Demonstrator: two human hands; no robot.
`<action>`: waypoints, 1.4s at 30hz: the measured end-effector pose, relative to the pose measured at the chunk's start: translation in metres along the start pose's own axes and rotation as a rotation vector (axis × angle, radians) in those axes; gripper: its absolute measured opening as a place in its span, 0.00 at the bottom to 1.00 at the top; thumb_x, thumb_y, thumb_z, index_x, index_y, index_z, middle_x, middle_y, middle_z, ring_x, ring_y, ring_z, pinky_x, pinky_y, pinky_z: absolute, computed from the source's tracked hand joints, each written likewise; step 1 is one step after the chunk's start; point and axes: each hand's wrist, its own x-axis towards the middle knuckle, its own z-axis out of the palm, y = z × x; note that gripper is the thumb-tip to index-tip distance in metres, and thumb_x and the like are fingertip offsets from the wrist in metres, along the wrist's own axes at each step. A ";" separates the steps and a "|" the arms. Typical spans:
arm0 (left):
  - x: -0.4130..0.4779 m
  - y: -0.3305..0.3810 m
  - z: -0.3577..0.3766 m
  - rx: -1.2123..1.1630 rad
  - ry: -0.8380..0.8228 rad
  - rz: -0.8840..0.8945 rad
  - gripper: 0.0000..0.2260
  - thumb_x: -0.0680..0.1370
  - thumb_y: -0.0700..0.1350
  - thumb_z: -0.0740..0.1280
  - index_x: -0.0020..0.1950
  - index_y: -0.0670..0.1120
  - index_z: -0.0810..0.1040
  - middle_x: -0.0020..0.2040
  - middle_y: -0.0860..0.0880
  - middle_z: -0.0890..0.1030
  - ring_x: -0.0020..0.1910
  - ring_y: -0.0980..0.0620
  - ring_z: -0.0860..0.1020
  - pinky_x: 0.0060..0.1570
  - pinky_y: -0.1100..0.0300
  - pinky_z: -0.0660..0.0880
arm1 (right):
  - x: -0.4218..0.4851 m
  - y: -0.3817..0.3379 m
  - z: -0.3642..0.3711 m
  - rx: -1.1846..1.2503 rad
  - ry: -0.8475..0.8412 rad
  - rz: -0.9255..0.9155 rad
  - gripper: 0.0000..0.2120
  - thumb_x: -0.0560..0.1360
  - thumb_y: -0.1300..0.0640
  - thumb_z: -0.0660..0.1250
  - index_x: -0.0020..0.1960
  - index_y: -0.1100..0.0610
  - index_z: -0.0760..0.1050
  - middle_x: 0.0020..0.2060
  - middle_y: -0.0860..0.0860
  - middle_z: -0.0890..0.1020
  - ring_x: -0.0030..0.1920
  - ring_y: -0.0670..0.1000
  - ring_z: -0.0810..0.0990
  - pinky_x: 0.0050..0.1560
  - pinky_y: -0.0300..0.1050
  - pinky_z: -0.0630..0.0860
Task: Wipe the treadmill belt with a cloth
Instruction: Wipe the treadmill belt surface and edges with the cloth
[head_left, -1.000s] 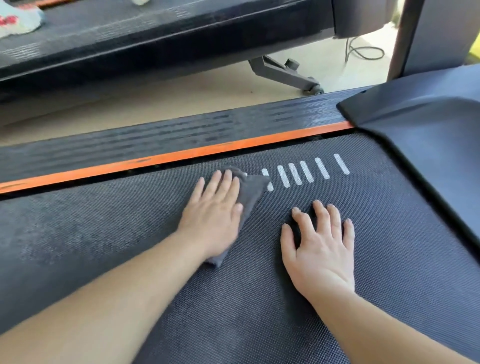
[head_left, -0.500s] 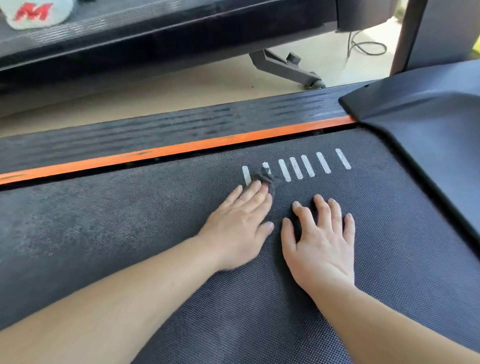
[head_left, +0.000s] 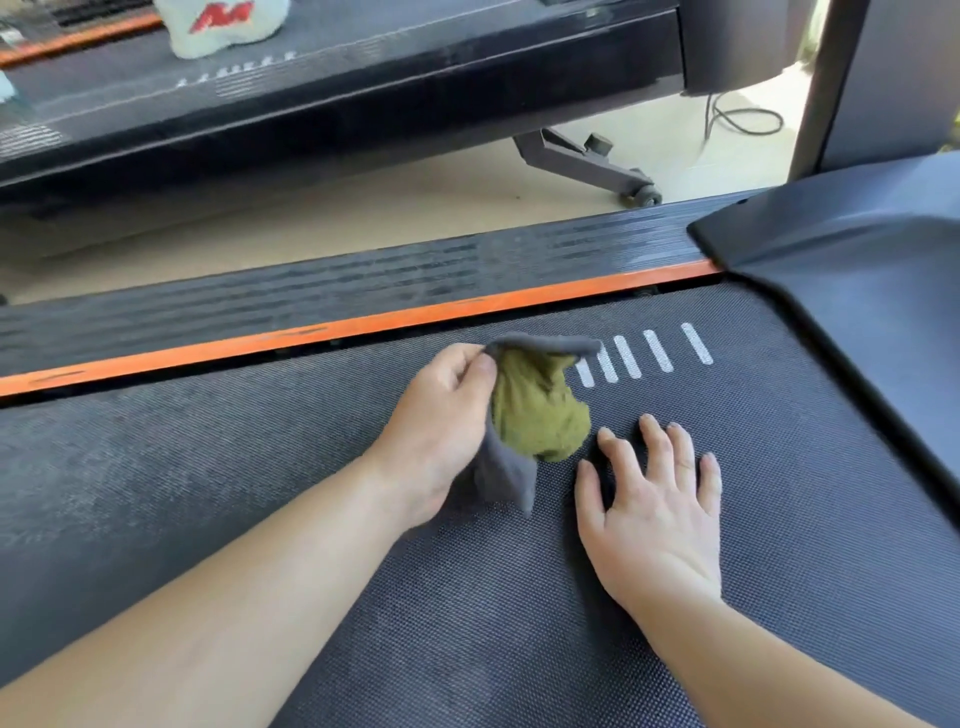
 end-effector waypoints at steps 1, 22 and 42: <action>-0.001 0.004 -0.004 -0.048 0.011 -0.037 0.10 0.85 0.50 0.62 0.51 0.49 0.81 0.50 0.47 0.86 0.54 0.48 0.83 0.63 0.41 0.77 | 0.001 0.000 0.000 -0.001 0.001 0.002 0.25 0.81 0.35 0.48 0.74 0.40 0.66 0.80 0.49 0.59 0.81 0.54 0.48 0.80 0.59 0.42; -0.017 -0.016 -0.043 1.177 -0.144 0.556 0.19 0.82 0.40 0.66 0.74 0.45 0.74 0.77 0.48 0.69 0.77 0.47 0.64 0.77 0.50 0.62 | 0.000 -0.001 0.000 -0.013 0.002 -0.002 0.25 0.81 0.35 0.47 0.75 0.40 0.65 0.80 0.49 0.59 0.81 0.54 0.47 0.80 0.59 0.42; 0.022 -0.056 -0.001 1.488 -0.452 0.553 0.27 0.85 0.59 0.39 0.82 0.54 0.35 0.81 0.55 0.33 0.78 0.57 0.29 0.79 0.50 0.36 | 0.002 0.001 0.004 0.001 0.016 0.000 0.25 0.81 0.35 0.49 0.74 0.40 0.66 0.80 0.49 0.60 0.81 0.54 0.48 0.80 0.59 0.43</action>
